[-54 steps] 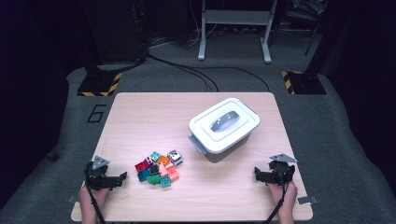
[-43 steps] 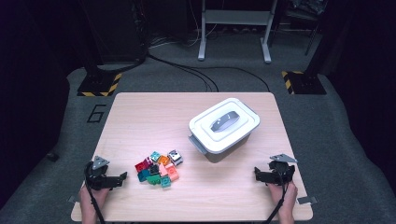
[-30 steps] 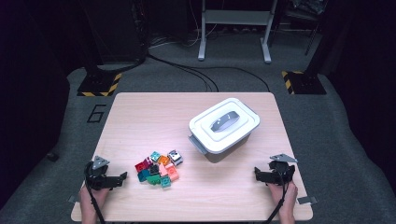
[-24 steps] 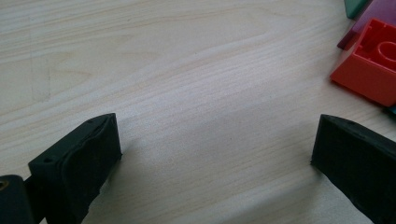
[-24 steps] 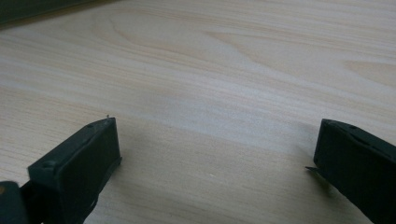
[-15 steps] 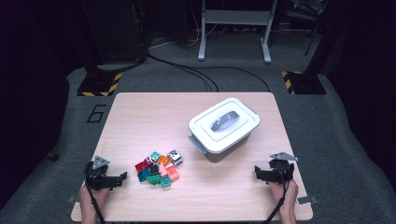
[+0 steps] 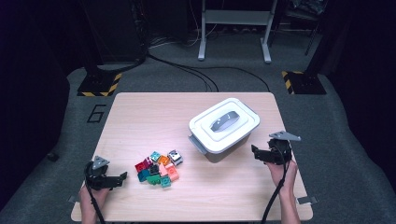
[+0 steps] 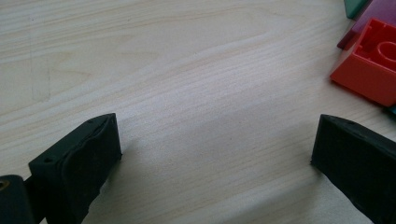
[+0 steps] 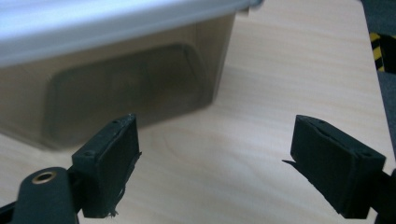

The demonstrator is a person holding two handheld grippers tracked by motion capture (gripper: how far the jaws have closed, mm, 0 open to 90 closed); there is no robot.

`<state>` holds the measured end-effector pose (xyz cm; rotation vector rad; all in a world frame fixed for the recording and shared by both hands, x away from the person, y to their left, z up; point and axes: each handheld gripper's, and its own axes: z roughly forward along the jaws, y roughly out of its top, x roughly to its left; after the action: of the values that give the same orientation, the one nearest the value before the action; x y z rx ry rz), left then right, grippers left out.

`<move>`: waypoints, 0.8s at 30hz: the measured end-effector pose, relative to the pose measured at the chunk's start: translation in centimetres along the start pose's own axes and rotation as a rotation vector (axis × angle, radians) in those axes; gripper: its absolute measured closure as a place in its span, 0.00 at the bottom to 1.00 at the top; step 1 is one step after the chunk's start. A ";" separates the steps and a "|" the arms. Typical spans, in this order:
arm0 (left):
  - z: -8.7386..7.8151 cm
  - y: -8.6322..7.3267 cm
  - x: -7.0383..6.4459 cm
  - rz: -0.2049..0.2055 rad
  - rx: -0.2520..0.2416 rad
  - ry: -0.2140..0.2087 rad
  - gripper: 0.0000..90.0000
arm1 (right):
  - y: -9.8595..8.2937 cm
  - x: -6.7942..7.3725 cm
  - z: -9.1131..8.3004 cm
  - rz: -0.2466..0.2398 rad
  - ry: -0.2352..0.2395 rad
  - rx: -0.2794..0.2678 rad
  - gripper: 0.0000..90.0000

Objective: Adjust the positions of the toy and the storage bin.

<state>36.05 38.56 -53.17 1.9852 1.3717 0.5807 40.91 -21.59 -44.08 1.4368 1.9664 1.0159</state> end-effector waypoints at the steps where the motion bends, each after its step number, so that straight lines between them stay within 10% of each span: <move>1: 0.0 0.0 0.0 0.001 -0.001 0.000 0.02 | 0.0 0.0 0.0 0.000 0.000 0.000 0.17; 24: 0.0 0.0 0.0 0.000 0.003 0.000 0.02 | 6.9 -1.0 2.7 0.124 0.027 -0.017 0.49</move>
<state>36.05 38.57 -53.15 1.9873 1.3732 0.5791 47.24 -20.61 -40.19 1.5592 1.9020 1.1083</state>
